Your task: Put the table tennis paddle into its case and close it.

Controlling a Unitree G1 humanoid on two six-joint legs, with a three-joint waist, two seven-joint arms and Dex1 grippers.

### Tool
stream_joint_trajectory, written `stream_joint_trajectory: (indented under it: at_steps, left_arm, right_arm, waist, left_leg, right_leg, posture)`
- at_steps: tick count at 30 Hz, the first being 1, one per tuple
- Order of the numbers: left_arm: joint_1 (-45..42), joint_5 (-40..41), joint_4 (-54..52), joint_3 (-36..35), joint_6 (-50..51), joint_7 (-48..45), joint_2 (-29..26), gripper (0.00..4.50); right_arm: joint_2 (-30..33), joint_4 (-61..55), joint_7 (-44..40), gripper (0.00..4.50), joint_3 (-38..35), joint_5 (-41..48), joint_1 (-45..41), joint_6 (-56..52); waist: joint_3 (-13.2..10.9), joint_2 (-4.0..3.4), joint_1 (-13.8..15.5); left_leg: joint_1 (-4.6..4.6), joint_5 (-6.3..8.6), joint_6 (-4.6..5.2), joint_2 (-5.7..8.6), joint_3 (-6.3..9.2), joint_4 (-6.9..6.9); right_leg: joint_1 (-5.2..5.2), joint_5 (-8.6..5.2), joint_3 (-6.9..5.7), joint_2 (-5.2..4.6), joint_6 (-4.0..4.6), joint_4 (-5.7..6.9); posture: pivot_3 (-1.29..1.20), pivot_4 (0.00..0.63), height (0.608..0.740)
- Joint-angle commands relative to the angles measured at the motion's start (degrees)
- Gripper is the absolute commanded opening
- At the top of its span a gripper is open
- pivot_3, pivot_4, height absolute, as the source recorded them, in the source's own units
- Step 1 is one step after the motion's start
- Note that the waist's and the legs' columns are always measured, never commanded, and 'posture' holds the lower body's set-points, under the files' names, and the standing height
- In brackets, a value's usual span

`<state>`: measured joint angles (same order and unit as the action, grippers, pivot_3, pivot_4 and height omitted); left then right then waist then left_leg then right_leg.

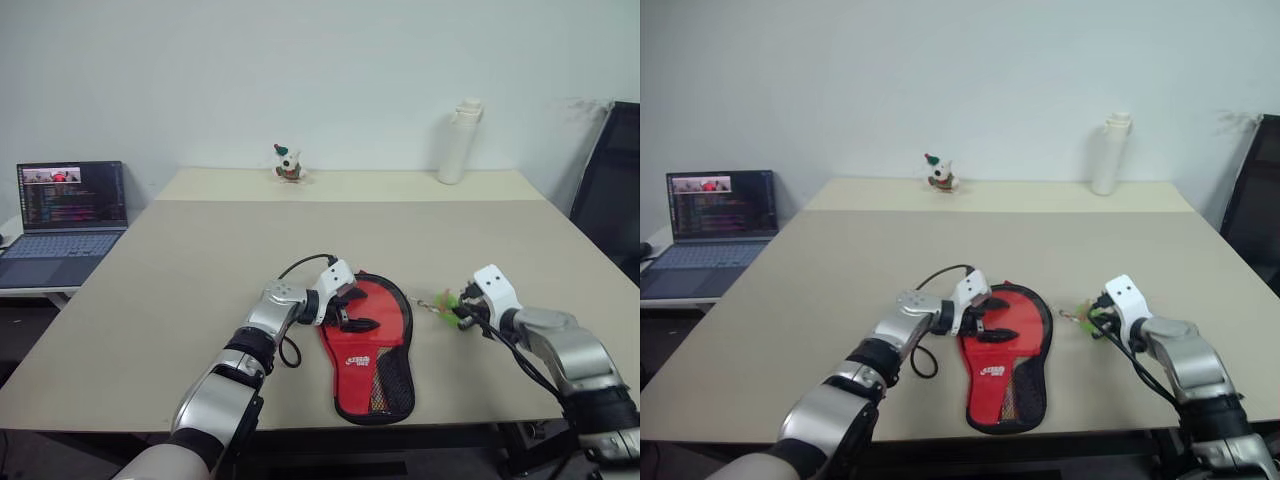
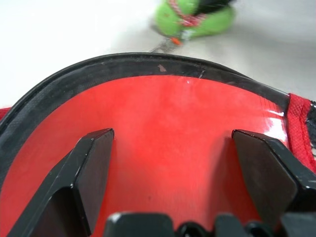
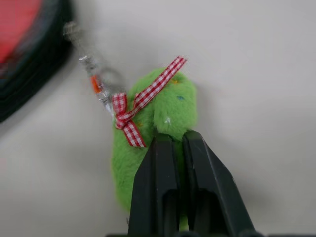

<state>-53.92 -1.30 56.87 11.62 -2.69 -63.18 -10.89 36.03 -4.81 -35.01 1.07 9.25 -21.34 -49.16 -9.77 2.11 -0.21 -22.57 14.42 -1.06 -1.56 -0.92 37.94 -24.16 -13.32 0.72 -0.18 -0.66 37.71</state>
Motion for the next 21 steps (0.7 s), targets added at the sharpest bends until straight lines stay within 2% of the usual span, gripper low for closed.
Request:
stream_joint_trajectory:
  at_steps: [1, 7, 16, 21]
  left_arm:
    - [0.2, -1.68, 2.68, 1.04, -0.5, 0.86, 0.99, 4.17]
    - [-1.3, -2.06, 4.57, 1.08, -1.32, 1.6, 2.4, 4.17]
    - [-2.04, -3.2, 6.81, 1.09, -2.07, 3.23, 4.32, 4.17]
    - [-2.14, -3.44, 7.25, 0.99, -2.16, 3.86, 4.74, 4.17]
  right_arm:
    - [3.04, -12.38, -1.81, 0.04, -1.31, 3.02, 5.71, -5.57]
    - [8.87, -29.82, -4.85, 0.04, -3.95, 9.02, 18.93, -12.5]
    - [13.51, -41.21, -8.12, 0.04, -10.35, 17.53, 29.97, -17.71]
    - [13.69, -47.47, -8.95, 0.04, -11.57, 23.75, 35.42, -20.14]
  waist:
    - [0.0, -0.01, 0.19]
    - [0.01, 0.0, 0.43]
    - [0.03, -0.02, 0.68]
    - [0.05, -0.01, 1.23]
  left_leg:
    - [-0.01, 0.0, 0.0, -0.01, -0.01, 0.01]
    - [-0.11, 0.03, 0.02, 0.02, 0.13, 0.03]
    - [-0.23, 0.03, 0.02, 0.02, 0.34, 0.0]
    - [-0.34, 0.15, 0.18, 0.02, 0.43, 0.0]
  right_leg:
    - [-0.01, 0.0, 0.01, 0.01, 0.0, -0.01]
    - [0.03, -0.02, -0.14, -0.02, -0.04, -0.15]
    - [0.11, -0.02, -0.4, -0.03, -0.06, -0.45]
    - [0.17, -0.02, -0.51, -0.02, -0.07, -0.71]
  posture:
    - [0.0, 0.15, 0.74]
    - [0.0, 0.15, 0.74]
    - [0.0, 0.15, 0.74]
    - [0.0, 0.15, 0.74]
